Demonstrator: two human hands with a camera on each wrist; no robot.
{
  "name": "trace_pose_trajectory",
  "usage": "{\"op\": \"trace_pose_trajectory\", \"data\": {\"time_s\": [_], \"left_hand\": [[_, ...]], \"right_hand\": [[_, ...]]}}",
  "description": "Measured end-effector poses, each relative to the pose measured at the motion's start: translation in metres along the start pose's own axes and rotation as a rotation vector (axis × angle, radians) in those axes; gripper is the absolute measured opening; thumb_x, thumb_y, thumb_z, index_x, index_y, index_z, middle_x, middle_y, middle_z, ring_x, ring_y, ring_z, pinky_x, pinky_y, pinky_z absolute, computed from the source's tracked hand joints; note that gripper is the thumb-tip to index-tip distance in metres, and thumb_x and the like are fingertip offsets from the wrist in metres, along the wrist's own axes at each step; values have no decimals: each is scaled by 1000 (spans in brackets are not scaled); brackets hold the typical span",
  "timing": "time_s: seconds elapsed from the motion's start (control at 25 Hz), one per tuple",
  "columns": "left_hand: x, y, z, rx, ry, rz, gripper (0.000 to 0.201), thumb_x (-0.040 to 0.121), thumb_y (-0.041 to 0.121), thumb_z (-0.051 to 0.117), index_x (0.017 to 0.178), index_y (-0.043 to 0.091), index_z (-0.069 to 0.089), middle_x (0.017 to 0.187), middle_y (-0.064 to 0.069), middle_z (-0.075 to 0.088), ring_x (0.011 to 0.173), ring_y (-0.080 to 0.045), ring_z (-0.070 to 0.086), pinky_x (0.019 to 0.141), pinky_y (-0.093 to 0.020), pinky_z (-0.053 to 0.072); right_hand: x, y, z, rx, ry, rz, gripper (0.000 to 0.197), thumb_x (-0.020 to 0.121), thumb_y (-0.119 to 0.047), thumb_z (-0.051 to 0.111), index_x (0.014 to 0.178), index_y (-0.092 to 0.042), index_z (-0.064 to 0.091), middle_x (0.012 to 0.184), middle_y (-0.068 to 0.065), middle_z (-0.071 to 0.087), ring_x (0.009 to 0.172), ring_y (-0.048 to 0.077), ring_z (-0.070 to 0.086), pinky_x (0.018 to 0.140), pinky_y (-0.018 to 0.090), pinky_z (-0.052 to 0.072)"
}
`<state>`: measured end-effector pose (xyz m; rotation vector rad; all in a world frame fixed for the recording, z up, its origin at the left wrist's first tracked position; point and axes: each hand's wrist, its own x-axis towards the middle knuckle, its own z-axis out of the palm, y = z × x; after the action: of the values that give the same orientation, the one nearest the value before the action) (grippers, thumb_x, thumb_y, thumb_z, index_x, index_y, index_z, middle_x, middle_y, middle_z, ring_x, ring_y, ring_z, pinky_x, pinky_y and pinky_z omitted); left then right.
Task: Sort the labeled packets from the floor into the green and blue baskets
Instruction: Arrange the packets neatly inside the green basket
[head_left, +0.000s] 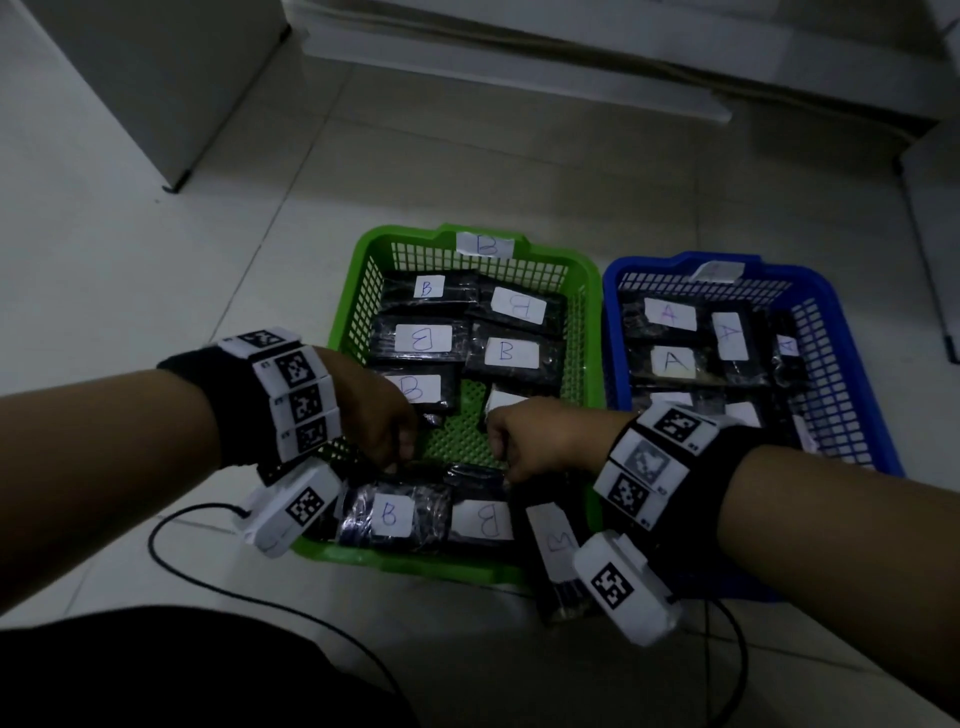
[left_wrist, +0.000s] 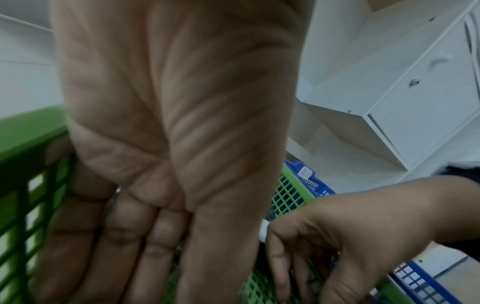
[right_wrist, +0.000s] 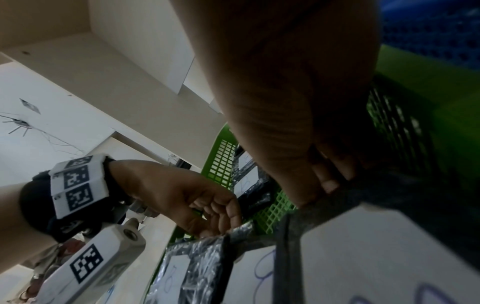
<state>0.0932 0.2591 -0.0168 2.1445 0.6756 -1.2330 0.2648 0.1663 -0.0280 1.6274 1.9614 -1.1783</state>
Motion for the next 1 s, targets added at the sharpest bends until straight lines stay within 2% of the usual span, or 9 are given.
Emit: {"op": "trace_pose_trajectory", "data": {"time_s": [0.12,0.2,0.32,0.44,0.6,0.72,0.8,0.88,1.0], "left_hand": [[0,1,-3,46,-26,-9,41,88,17,58,129,17,54,120,-4,61,106,-17,55,90,-24,43],[1,0,-2,53,-34,1,42,89,16,55,131,15,52,126,-5,59,112,-18,54,89,-22,42],[6,-4,1,-26,-67,43,34,91,19,57,122,5,54,111,-9,59,86,-14,53,67,-13,47],[3,-4,1,-113,-78,48,36,91,20,59,115,-4,52,105,-16,60,68,-4,52,51,-6,40],[-10,-3,-16,-110,150,31,33,90,17,57,120,10,45,84,2,57,56,0,55,43,-4,36],[-16,-12,-31,-175,459,-10,37,92,22,53,124,14,35,89,-3,62,73,-17,62,62,-19,45],[-10,-21,-32,-120,617,-13,45,94,30,49,132,17,29,111,-11,55,96,-24,56,80,-31,47],[-2,-26,-27,15,684,-42,58,94,39,45,143,24,20,128,-12,39,117,-27,43,98,-42,43],[15,-27,-19,139,659,-126,71,93,43,45,149,26,6,136,-15,28,128,-32,33,104,-49,40]], "right_hand": [[1,0,0,11,-52,4,42,81,-22,71,119,-11,59,109,4,65,88,12,53,57,19,38],[2,0,2,22,-95,-17,38,83,-22,69,118,-7,62,100,5,65,84,11,52,57,15,38],[1,0,-2,12,-65,-18,34,81,-23,69,108,-2,64,86,2,57,78,15,51,57,25,39],[0,8,-22,-15,71,2,17,79,-23,68,89,-14,57,84,0,54,79,17,50,58,28,37],[-3,21,-48,86,294,51,26,81,-26,66,93,-17,45,80,-2,49,75,17,48,53,26,35],[-5,23,-53,195,573,10,30,80,-22,65,98,-13,42,85,2,54,72,19,52,53,28,37],[-3,25,-49,44,704,-15,33,77,-19,66,97,-13,41,91,5,52,81,23,51,60,31,37],[2,25,-42,-132,712,4,39,74,-18,68,101,-12,41,102,9,48,92,27,47,69,35,37],[11,26,-29,-290,588,1,50,75,-16,67,116,-10,39,115,13,45,102,31,45,73,34,34]]}}
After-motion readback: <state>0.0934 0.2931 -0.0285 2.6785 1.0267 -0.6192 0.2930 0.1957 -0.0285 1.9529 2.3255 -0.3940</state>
